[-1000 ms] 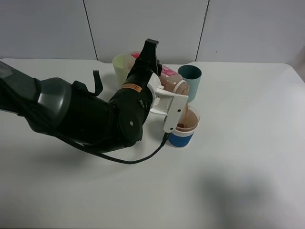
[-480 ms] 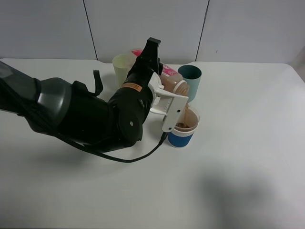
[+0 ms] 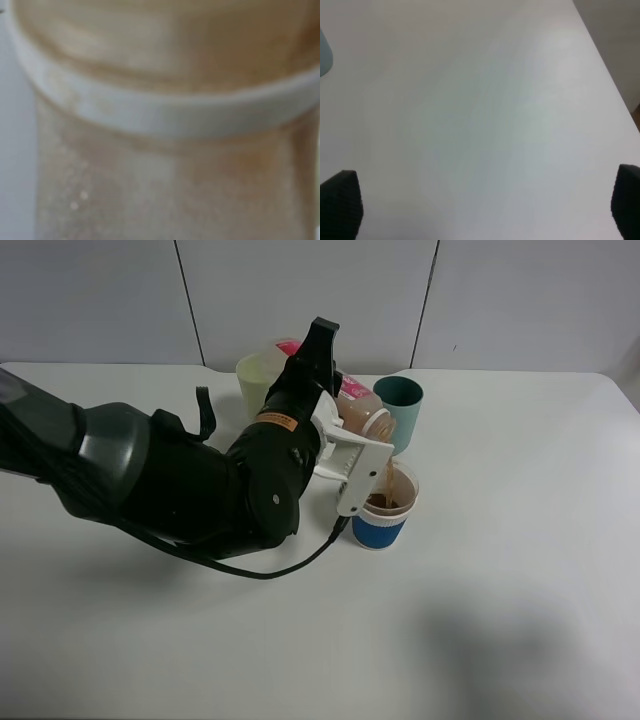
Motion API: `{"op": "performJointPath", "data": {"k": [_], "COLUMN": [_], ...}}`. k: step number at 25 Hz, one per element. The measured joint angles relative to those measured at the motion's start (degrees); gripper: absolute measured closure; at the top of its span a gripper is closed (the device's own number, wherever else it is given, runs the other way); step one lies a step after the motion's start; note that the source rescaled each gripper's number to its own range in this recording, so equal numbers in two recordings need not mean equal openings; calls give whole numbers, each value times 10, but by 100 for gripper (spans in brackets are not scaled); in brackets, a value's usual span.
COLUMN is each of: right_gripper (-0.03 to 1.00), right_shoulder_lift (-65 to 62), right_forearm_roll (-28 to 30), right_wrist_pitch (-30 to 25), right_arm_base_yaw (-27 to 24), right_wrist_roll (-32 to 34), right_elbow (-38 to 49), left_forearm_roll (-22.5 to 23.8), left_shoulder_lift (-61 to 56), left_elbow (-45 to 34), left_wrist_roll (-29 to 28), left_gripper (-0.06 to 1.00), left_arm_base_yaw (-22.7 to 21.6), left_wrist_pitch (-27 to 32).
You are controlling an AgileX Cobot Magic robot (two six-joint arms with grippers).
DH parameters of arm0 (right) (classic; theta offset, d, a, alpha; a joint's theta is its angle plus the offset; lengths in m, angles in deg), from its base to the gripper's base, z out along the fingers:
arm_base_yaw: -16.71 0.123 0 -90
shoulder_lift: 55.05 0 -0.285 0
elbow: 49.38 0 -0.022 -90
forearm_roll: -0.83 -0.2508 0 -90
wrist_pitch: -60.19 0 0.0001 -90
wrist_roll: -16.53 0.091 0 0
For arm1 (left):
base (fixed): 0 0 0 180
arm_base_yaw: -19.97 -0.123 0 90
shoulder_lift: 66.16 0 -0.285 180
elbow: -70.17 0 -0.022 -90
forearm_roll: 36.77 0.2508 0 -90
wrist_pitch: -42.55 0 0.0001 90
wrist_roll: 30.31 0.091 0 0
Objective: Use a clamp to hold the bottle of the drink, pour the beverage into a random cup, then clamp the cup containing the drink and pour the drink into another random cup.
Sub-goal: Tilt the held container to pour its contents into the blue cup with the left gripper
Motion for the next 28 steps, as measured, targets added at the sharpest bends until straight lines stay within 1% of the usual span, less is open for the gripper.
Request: {"op": "performJointPath", "data": {"k": [14, 18, 23, 28], "right_gripper": [-3, -3, -3, -3], "right_shoulder_lift": [0, 0, 0, 0], "right_forearm_roll": [0, 0, 0, 0], "right_wrist_pitch": [0, 0, 0, 0], "right_arm_base_yaw": [0, 0, 0, 0], "right_wrist_roll": [0, 0, 0, 0], "right_elbow": [0, 0, 0, 0], "left_forearm_roll": [4, 16, 25, 46], "left_shoulder_lift": [0, 0, 0, 0], "left_elbow": [0, 0, 0, 0], "left_wrist_roll": [14, 26, 28, 30], "left_gripper": [92, 92, 92, 92], "left_arm_base_yaw": [0, 0, 0, 0], "left_wrist_pitch": [-12, -17, -20, -20]}}
